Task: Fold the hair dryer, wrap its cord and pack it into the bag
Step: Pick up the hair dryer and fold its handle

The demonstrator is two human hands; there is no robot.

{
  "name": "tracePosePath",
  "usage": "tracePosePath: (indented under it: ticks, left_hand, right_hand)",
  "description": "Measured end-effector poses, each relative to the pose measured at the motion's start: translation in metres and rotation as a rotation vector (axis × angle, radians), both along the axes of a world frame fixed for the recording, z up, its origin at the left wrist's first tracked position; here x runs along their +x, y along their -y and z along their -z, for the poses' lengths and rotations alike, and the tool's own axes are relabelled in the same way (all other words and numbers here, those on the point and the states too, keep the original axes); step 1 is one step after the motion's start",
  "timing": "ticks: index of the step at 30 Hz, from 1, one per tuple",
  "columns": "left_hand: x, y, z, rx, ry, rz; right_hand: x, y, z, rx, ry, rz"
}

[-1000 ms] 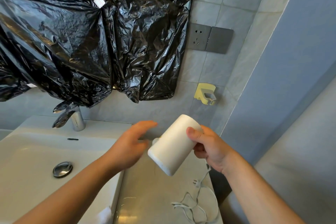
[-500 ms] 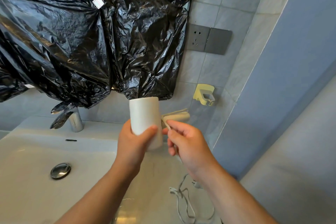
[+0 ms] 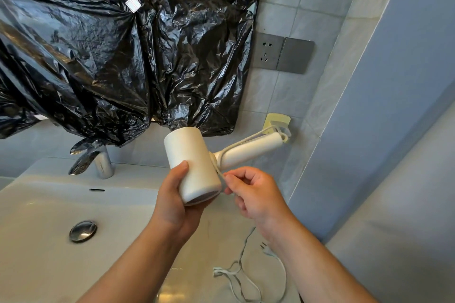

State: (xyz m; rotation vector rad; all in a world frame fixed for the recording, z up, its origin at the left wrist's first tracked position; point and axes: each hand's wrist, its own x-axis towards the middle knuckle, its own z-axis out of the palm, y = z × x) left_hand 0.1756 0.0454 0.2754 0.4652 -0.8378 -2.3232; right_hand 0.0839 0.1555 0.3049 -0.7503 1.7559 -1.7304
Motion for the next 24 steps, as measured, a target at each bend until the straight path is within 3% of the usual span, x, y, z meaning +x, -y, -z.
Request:
tracePosePath:
  ticks: [5,9,12,15,18,21,24]
  left_hand:
    - [0.003,0.006,-0.005,0.18,0.009,0.105]
    - [0.001,0.007,-0.009,0.269,0.118,0.277]
    - [0.003,0.006,-0.012,0.272,0.183,0.352]
    - [0.007,0.008,-0.012,-0.004,0.384,0.497]
    - [0.008,0.003,-0.008,-0.369,0.575,0.291]
    - [0.007,0.004,0.009,-0.716,0.447,-0.051]
    - [0.008,0.0,0.017,-1.138,0.283,-0.092]
  right_hand:
    - [-0.014,0.001,-0.004,0.064,-0.023,0.043]
    - [-0.019,0.0,-0.002,-0.045,0.058,-0.058]
    - [-0.023,0.001,0.0,-0.114,0.149,-0.007]
    - [-0.026,0.004,0.001,-0.187,0.334,0.091]
    - [-0.03,0.003,0.002,-0.251,0.541,0.152]
    - [-0.032,0.004,0.005,-0.261,0.666,0.17]
    - [-0.03,0.006,0.01,-0.231,0.699,0.169]
